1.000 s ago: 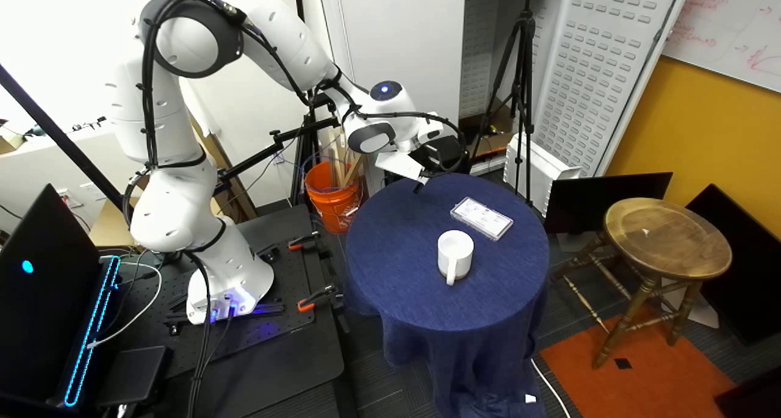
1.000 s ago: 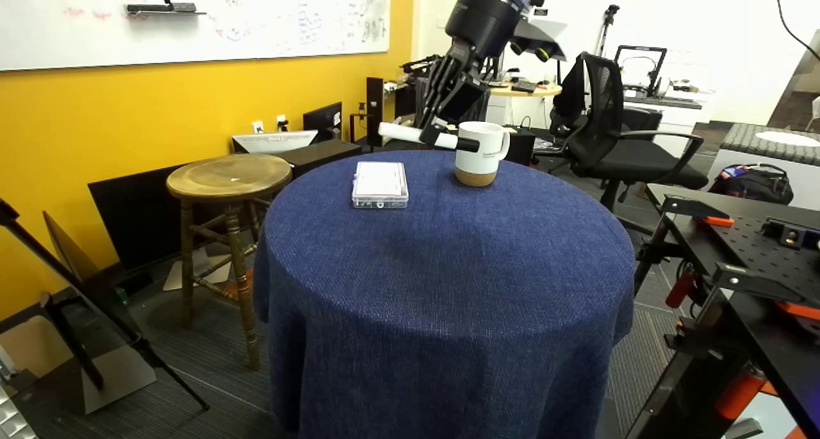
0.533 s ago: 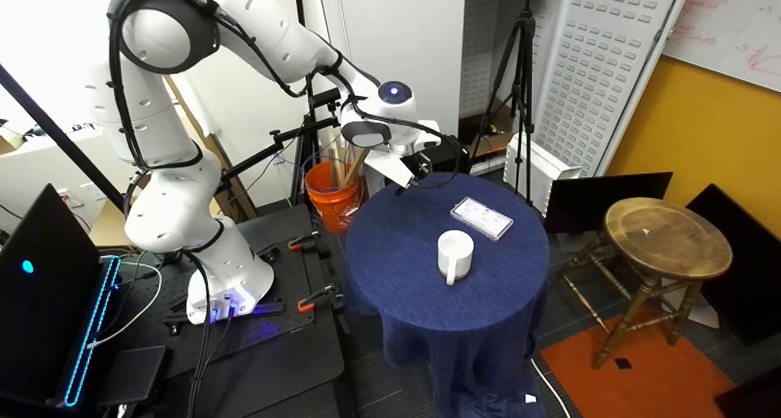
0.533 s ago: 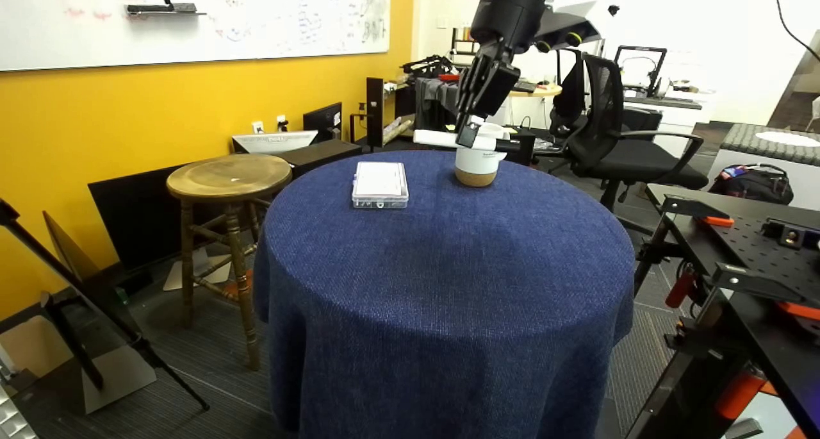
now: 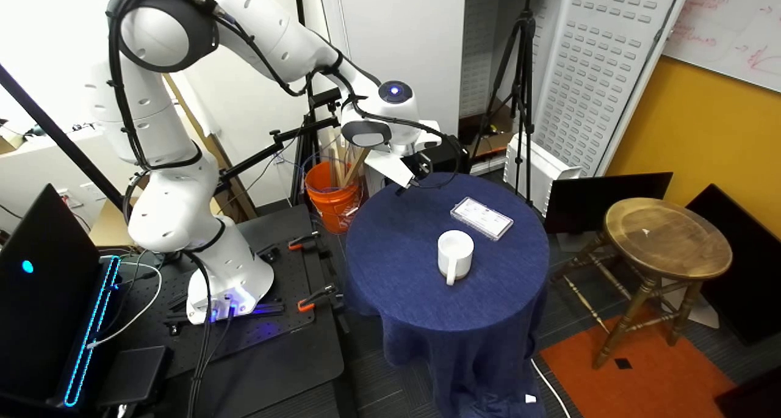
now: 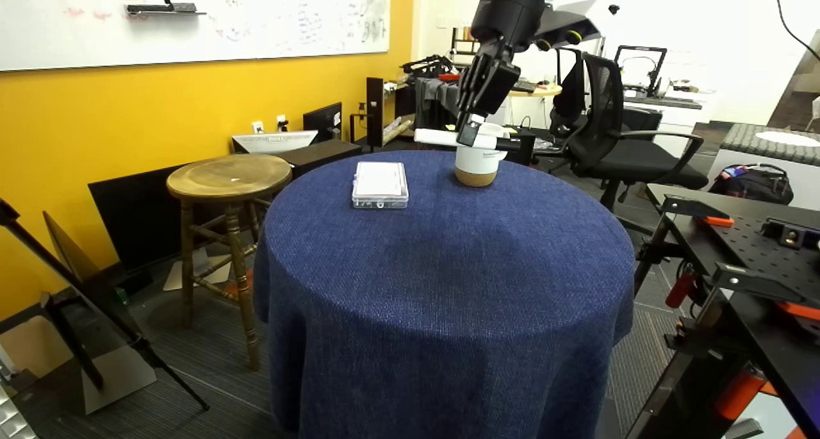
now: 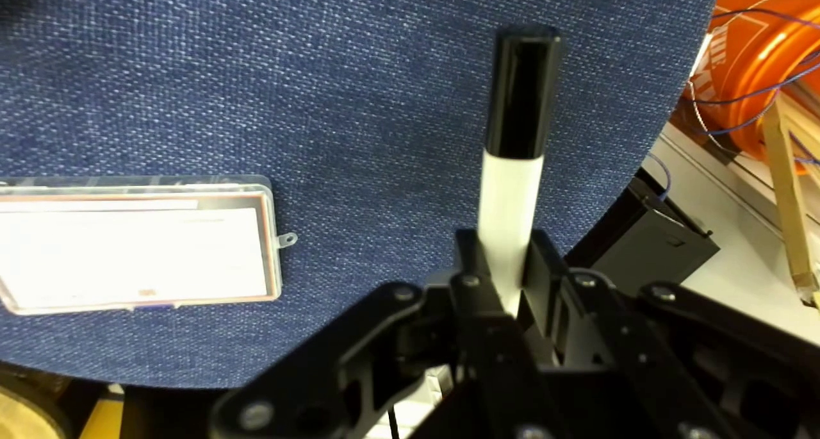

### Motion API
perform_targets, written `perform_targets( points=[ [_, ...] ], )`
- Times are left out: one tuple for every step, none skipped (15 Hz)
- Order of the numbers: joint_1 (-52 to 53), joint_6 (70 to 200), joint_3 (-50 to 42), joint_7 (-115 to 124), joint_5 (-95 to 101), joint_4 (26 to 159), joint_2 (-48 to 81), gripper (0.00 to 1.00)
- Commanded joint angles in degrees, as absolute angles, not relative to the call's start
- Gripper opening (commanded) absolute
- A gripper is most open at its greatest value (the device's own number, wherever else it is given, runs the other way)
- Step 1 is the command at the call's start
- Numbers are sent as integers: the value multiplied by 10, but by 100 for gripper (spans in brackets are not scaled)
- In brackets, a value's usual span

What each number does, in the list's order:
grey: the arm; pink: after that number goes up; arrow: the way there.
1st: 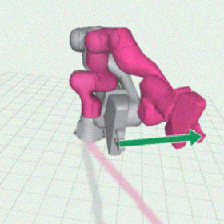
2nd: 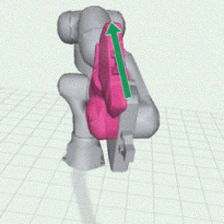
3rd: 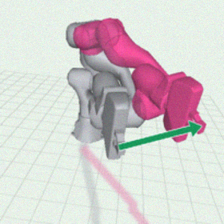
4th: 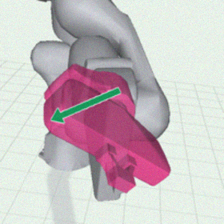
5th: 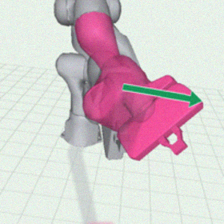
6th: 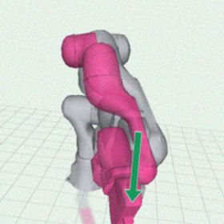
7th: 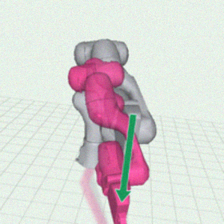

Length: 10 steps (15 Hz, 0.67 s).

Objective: Put the marker inside the mug cup

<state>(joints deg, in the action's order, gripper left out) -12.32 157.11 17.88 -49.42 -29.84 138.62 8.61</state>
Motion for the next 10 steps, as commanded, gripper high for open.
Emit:
perform_targets(
  points=[
    [-89,1574,138,-501,-301,1384,66,5],
    [-84,1571,126,-495,-292,1386,57,5],
    [-81,1570,116,-493,-286,1386,53,5],
    [-78,1566,105,-488,-277,1386,46,5],
    [-73,1565,92,-476,-263,1389,36,5],
    [-71,1566,80,-468,-250,1390,29,5],
    [-69,1562,71,-472,-244,1389,24,5],
    [-66,1564,60,-460,-228,1392,15,5],
    [-65,1564,51,-456,-218,1393,7,5],
    [-63,1567,42,-452,-211,1393,3,5]
  ],
)
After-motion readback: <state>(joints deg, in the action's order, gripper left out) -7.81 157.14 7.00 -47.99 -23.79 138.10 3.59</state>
